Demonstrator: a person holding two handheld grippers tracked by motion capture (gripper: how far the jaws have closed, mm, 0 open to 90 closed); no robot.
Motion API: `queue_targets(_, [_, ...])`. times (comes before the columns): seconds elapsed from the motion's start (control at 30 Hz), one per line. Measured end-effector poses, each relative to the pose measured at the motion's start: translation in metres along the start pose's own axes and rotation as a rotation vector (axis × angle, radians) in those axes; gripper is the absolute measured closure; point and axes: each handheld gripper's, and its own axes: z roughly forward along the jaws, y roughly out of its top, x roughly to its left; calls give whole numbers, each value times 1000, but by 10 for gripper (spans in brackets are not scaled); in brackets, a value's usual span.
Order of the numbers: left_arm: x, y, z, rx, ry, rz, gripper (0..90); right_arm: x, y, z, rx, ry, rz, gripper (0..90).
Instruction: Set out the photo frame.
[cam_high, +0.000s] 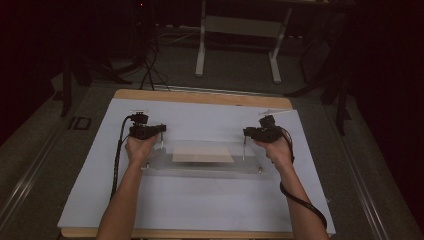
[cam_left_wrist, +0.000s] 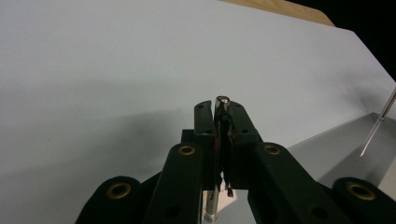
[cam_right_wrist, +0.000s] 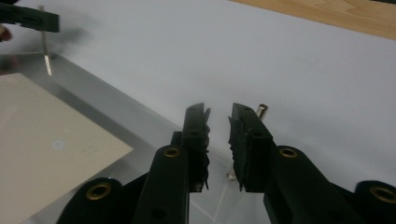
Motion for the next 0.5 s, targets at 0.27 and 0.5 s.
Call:
queue_targets(0.27, [0, 0, 0, 1, 3, -2, 858, 17, 1, -12, 8, 47, -58, 897])
queue_targets(0.5, [0, 1, 1, 4, 2, -8, 857, 33, 3, -24, 0, 77, -67, 897])
